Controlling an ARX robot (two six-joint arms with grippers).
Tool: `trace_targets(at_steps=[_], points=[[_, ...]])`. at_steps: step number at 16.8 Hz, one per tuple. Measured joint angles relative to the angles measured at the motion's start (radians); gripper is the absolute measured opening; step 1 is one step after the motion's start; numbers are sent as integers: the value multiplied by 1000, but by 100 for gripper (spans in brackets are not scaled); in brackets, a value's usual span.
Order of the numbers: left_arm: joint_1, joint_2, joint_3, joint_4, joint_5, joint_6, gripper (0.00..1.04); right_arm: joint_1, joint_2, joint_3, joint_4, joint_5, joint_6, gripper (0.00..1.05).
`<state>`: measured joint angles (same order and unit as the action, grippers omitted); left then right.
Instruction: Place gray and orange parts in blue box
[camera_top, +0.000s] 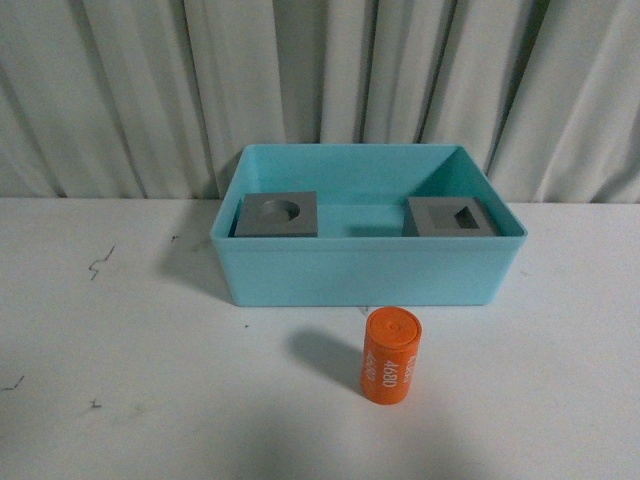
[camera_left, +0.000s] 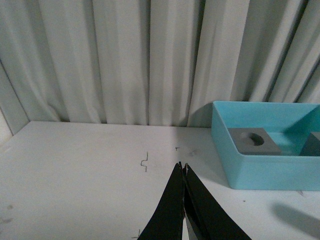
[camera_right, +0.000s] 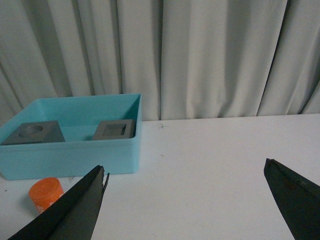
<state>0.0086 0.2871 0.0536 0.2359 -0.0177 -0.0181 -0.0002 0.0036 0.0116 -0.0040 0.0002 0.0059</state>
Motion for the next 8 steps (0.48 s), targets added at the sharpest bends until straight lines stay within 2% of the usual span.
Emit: trace_targets(at_steps=[8], points=[[-10, -115, -44, -59, 18, 1, 2, 0, 0, 0, 0, 0, 0, 98]])
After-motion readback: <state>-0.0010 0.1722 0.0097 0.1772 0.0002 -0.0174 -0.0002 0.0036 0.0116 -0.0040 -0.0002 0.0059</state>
